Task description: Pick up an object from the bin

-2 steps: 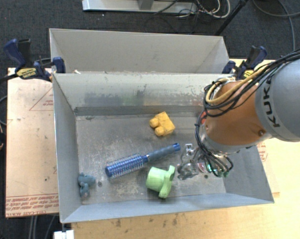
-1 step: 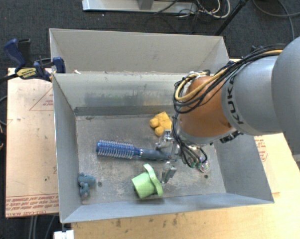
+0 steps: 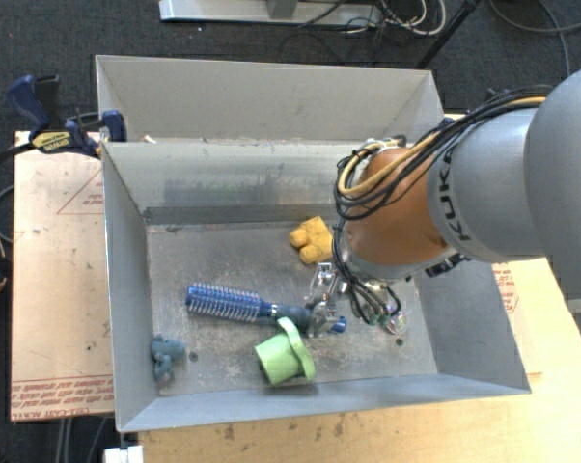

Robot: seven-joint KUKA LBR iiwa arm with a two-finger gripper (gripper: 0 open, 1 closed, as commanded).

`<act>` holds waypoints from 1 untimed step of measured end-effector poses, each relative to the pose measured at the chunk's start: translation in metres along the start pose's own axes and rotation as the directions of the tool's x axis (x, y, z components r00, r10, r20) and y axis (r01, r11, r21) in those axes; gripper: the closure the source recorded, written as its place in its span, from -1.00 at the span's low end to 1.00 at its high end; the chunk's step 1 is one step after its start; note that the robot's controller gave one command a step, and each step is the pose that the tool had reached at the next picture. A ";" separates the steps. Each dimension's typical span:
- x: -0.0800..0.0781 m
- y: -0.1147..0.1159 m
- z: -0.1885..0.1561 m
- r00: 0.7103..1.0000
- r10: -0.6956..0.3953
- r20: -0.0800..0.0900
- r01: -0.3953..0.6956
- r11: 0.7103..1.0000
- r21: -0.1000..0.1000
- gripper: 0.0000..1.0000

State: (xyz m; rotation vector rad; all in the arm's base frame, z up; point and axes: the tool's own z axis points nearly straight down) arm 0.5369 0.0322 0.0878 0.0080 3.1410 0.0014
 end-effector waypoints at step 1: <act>0.010 -0.028 -0.121 0.999 -0.032 0.007 0.032 0.999 0.001 1.00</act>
Offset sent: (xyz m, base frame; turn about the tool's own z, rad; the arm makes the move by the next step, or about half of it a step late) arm -0.0117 -0.0275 0.1171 -0.0355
